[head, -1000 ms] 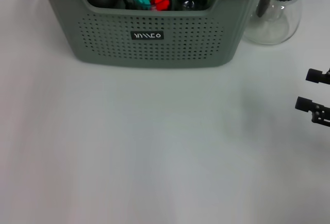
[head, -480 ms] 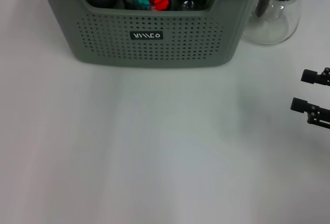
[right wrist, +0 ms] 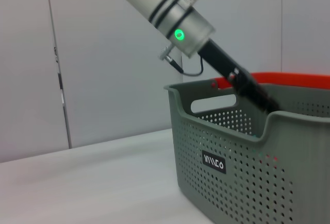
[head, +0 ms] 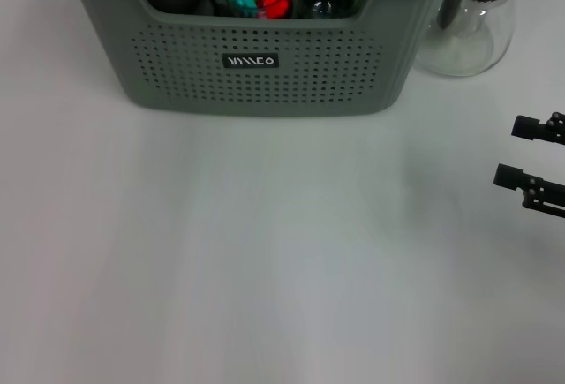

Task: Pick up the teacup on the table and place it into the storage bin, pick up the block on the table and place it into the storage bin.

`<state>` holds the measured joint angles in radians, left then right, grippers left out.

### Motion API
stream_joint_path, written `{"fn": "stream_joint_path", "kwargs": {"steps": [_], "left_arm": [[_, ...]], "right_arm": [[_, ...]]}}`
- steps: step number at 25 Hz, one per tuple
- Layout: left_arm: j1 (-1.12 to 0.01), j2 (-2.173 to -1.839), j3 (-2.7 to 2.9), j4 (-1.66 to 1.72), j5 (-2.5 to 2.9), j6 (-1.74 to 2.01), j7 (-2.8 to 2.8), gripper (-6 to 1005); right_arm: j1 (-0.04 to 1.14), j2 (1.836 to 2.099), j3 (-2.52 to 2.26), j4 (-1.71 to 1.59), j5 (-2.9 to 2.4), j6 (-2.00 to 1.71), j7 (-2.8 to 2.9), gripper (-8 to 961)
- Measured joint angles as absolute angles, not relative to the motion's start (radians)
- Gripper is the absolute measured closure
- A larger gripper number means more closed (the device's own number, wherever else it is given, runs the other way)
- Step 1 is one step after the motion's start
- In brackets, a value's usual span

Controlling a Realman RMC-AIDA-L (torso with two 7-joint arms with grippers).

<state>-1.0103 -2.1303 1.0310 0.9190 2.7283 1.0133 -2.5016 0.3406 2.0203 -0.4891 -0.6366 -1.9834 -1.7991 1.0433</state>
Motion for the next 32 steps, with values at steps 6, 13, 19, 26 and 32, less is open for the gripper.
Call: {"fn": "stream_joint_path", "kwargs": {"steps": [6,13,19,26,32], "left_arm": [[-0.728,-2.172,0.973,1.290,2.280,1.153,-2.227,535],[-0.566,-2.152,0.515,1.146,1.746,1.828,-1.693,408],[-0.444,-2.175,0.410,0.924,1.979,1.961,-1.293,407],[-0.451,-2.169,0.381,0.630,2.226,1.815,-0.991,357],[-0.495,-2.164,0.433,0.596,2.309,1.816,-1.004,205]], "right_arm": [[0.350,2.033,-0.469,-0.635,-1.978,-1.797,1.038,251],[0.379,2.067,-0.451,-0.631,-1.977,-1.791,1.038,252],[0.415,2.082,-0.454,-0.621,-1.977,-1.788,1.090,252],[0.448,2.095,-0.497,-0.611,-2.058,-1.761,1.017,137],[0.473,2.095,-0.575,-0.579,-2.107,-1.760,0.999,5]]}}
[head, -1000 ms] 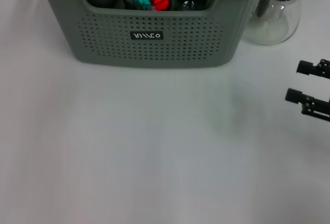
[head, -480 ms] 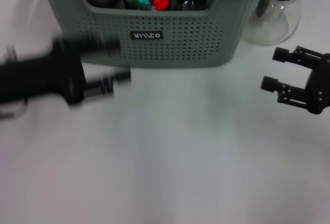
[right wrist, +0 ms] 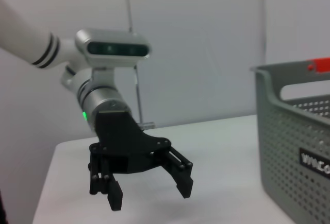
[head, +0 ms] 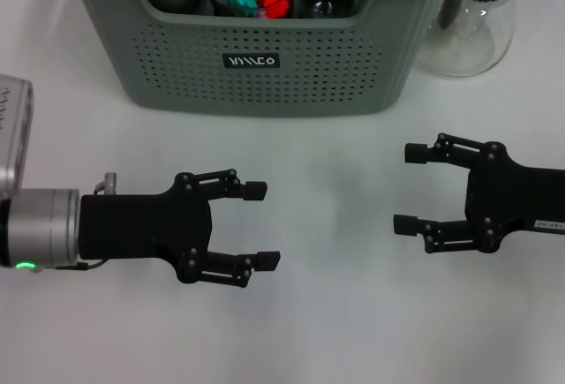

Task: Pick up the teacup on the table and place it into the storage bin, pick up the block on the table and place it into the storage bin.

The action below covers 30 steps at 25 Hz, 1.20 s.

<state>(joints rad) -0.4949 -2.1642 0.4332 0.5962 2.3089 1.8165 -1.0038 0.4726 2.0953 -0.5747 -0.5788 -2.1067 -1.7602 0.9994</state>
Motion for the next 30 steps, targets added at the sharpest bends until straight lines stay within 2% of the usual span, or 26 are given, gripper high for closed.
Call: {"fn": "stream_joint_path", "kwargs": {"steps": [3,24,30], "left_arm": [[-0.489,-2.163,0.421,0.602,2.314,1.835,-1.003,127],[-0.489,-2.171,0.410,0.572,2.294,1.853,-0.992,127],[-0.463,-2.166,0.395,0.605,2.301,1.859,-0.998,127]], "right_arm": [[0.466,2.095,-0.575,-0.568,-2.106,-1.766,0.990,7],[0.469,2.095,-0.575,-0.473,-2.107,-1.749,0.892,9],[0.502,2.097,-0.590,-0.428,-2.109,-1.728,0.889,9]]}}
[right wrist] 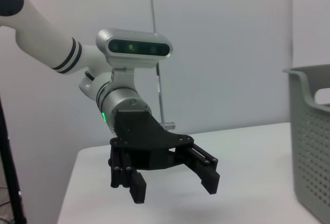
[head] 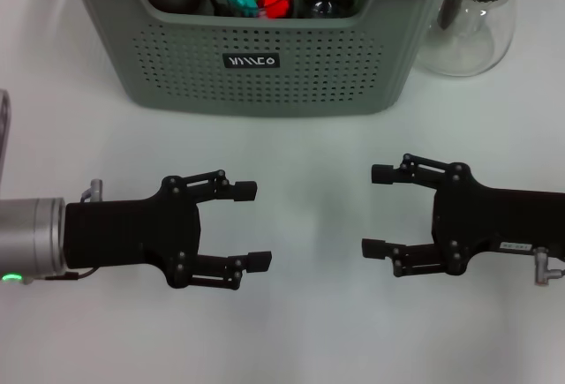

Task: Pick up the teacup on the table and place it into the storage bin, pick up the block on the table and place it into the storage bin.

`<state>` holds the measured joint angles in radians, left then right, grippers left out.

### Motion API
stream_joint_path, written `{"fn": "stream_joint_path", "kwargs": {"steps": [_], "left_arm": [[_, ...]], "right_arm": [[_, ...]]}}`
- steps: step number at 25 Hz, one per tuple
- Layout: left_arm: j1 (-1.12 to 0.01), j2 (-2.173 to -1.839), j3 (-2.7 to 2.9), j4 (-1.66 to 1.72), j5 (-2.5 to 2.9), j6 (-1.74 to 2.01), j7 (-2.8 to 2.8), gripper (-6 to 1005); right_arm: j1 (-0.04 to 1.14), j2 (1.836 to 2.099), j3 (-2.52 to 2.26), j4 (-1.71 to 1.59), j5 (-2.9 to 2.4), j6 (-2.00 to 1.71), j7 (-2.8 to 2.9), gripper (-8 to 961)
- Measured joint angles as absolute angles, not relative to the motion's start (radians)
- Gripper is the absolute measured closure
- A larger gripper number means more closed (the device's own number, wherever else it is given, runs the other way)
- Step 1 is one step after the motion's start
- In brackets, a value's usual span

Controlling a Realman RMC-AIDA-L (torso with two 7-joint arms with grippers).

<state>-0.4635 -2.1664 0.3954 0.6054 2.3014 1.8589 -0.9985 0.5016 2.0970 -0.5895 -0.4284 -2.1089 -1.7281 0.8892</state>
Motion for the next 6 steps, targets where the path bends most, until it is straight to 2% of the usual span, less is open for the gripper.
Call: {"fn": "stream_joint_path", "kwargs": {"steps": [6], "left_arm": [[-0.450,-2.169,0.396,0.613,2.312,1.858,-1.000,127]], "right_arm": [[0.520,2.098,-0.594,-0.411,-2.108,-1.723,0.884,9]]}}
